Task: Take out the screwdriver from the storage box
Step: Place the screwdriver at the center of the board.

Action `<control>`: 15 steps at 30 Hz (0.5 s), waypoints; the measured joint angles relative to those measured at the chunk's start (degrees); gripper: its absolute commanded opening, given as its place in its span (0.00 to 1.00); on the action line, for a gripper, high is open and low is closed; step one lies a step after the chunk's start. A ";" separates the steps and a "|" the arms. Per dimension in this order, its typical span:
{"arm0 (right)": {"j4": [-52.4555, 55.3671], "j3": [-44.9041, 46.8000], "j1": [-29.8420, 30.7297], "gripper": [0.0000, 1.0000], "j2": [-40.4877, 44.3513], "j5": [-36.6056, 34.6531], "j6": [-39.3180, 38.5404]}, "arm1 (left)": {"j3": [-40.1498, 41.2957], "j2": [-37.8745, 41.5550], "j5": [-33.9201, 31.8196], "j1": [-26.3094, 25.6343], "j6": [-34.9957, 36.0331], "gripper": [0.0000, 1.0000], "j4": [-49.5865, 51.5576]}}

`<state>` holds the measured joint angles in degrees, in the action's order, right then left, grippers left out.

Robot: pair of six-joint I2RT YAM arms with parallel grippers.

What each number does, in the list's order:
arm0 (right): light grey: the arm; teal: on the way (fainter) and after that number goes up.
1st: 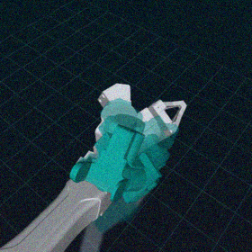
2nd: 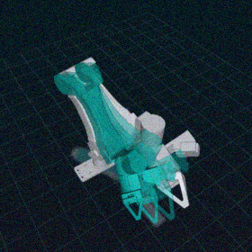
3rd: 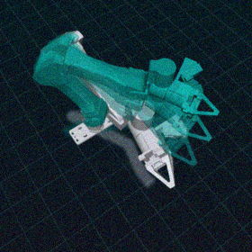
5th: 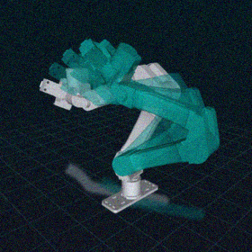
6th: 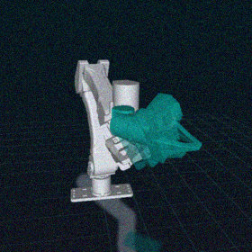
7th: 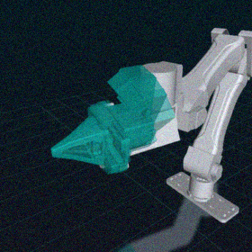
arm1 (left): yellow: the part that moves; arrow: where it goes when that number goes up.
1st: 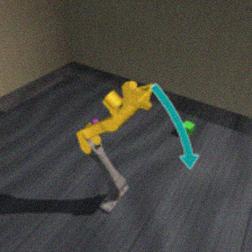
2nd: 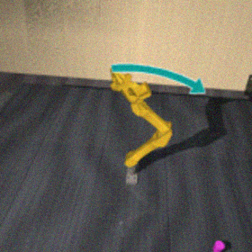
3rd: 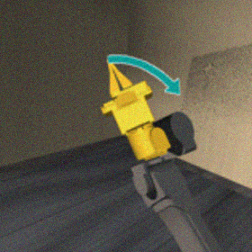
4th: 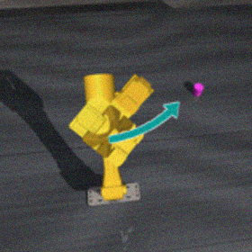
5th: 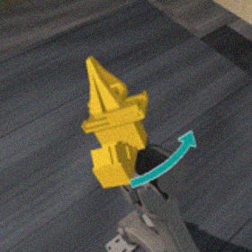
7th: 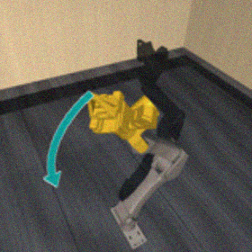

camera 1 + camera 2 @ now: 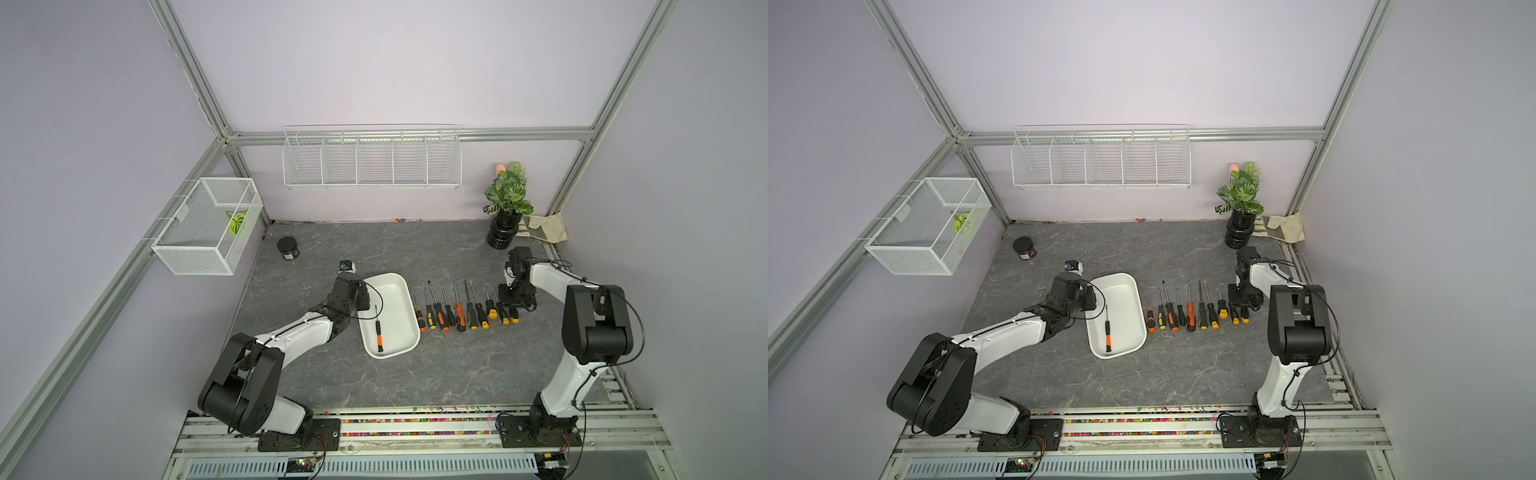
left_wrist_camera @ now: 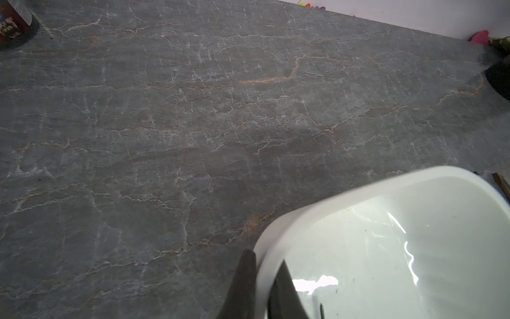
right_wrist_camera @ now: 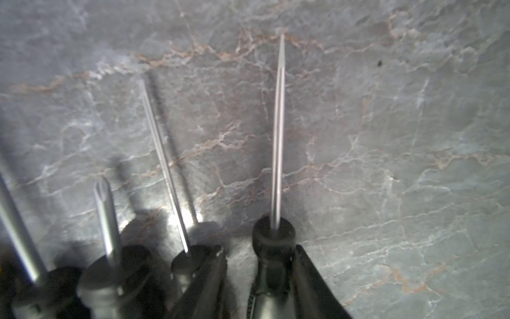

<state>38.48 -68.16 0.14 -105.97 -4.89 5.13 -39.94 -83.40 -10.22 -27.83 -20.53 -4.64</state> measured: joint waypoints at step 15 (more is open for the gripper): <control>-1.90 5.60 2.64 0.44 9.20 0.00 2.16 | 0.00 0.07 -0.09 -0.02 -0.02 0.00 0.09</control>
<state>36.58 -62.57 2.79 -96.77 -4.89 7.29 -39.94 -83.33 -10.31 -27.86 -20.56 -4.56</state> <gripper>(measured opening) 0.443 0.101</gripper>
